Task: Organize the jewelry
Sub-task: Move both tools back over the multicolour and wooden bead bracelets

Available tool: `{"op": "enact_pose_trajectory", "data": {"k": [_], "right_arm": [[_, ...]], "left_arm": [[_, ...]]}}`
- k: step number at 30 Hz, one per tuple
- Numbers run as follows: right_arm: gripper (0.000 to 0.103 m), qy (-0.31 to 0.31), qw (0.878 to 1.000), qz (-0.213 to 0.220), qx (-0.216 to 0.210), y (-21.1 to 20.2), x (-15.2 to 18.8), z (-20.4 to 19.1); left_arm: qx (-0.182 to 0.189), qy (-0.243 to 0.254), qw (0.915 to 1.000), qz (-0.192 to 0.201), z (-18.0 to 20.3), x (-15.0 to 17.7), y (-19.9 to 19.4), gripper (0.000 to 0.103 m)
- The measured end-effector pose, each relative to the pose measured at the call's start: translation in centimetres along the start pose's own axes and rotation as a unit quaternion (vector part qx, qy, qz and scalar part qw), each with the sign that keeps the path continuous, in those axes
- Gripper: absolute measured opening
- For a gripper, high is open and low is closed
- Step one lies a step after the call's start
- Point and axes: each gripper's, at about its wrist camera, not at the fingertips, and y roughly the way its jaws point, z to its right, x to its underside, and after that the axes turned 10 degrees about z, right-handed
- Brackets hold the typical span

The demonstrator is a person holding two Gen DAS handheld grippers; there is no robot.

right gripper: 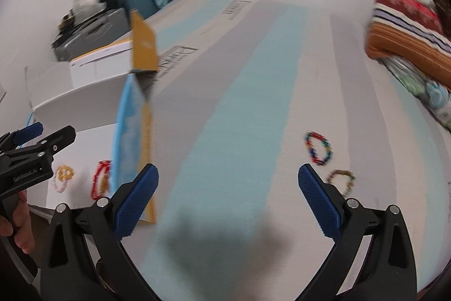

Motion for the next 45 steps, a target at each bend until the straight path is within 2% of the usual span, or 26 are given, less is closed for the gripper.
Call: {"op": "enact_pose_trajectory", "data": {"k": [12,20,26,36,45], "right_arm": [[0.095,0.061,0.997,-0.012,0.046,-0.2,1.7,11.1],[0.095,0.093,0.993,-0.029,0.072,1.2,3.1,17.3],[0.095,0.114,0.989,-0.049,0.086,3.1,4.5,21.3],[0.095,0.128,0.984,-0.077,0.093,6.8,6.5,24.6],[0.095,0.129,0.983,-0.101,0.083,10.2,7.8,25.2]], "left_arm": [[0.062,0.044,0.9971,-0.003,10.8,-1.3,2.8,0.097],[0.093,0.079,0.9922,-0.024,18.4,-1.1,6.4,0.097],[0.110,0.093,0.9886,-0.043,22.8,-0.7,9.7,0.097],[0.128,0.105,0.9828,-0.083,27.5,0.5,15.4,0.097],[0.123,0.115,0.9789,-0.116,29.9,2.1,20.2,0.097]]}}
